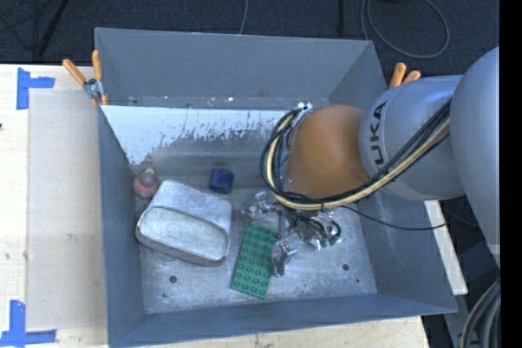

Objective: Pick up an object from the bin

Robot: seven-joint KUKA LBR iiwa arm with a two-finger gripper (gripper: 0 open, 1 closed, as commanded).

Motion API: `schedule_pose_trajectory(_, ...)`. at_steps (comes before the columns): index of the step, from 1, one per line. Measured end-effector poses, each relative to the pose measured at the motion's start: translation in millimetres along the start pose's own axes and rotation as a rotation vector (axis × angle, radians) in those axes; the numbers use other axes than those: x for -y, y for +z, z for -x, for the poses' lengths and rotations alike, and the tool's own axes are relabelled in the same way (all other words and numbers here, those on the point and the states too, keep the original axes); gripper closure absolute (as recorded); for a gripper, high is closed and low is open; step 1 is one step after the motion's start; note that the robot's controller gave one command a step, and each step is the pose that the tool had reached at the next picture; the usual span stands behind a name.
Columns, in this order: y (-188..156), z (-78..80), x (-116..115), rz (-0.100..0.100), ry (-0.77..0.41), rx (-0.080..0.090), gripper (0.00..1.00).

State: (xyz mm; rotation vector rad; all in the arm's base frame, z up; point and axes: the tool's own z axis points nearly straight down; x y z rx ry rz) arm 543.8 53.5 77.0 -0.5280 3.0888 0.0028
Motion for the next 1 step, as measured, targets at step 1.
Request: schedule_pose_trajectory(1, -203.3, -16.6, 50.2, -0.004, -0.17, 0.0, 1.0)
